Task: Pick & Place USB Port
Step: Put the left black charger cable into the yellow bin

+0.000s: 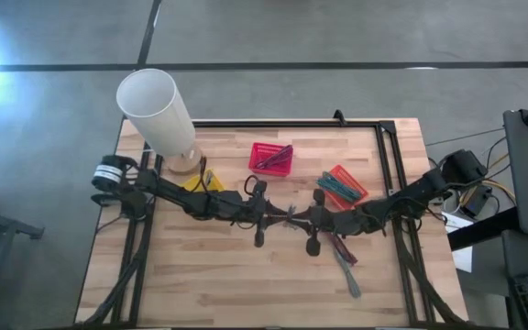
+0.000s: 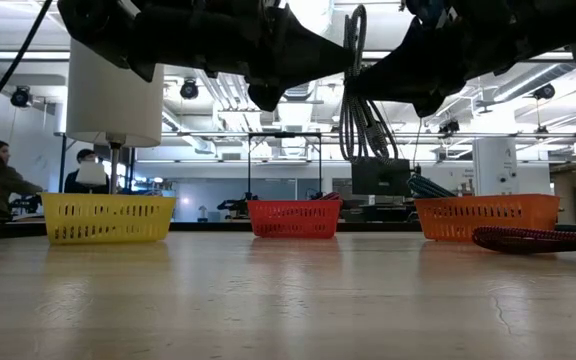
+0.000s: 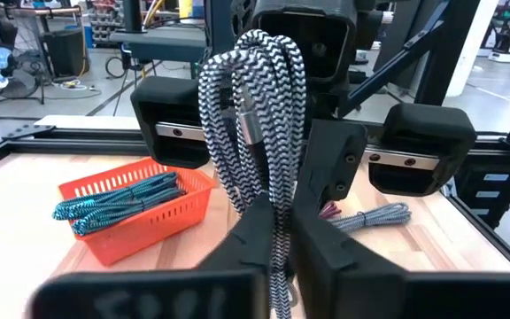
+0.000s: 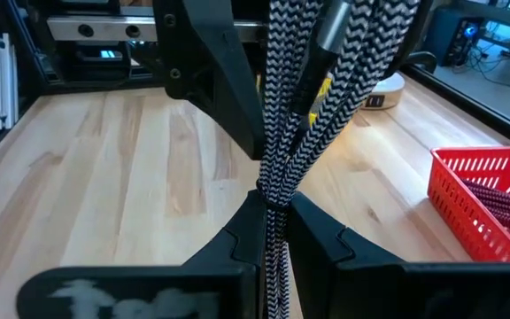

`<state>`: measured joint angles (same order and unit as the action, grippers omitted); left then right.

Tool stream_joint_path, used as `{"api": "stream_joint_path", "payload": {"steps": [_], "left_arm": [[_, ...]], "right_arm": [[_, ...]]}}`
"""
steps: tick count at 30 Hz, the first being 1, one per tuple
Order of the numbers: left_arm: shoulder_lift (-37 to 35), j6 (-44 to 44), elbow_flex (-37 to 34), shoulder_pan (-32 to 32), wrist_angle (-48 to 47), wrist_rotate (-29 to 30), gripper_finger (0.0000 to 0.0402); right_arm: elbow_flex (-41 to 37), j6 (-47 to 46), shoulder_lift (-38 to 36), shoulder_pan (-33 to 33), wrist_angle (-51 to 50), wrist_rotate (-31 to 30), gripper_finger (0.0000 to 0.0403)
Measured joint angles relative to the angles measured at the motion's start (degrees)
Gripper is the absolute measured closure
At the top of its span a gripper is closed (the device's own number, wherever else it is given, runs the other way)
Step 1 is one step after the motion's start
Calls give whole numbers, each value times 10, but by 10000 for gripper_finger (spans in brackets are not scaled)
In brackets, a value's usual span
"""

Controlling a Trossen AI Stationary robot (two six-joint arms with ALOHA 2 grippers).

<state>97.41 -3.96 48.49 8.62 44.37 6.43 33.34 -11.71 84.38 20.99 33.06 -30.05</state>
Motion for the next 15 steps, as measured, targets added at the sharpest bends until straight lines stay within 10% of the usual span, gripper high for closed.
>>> {"api": "stream_joint_path", "payload": {"steps": [15], "left_arm": [[1,5,1,0,-29,-3,396]], "right_arm": [[0,-3,1,-1,5,23,287]]}}
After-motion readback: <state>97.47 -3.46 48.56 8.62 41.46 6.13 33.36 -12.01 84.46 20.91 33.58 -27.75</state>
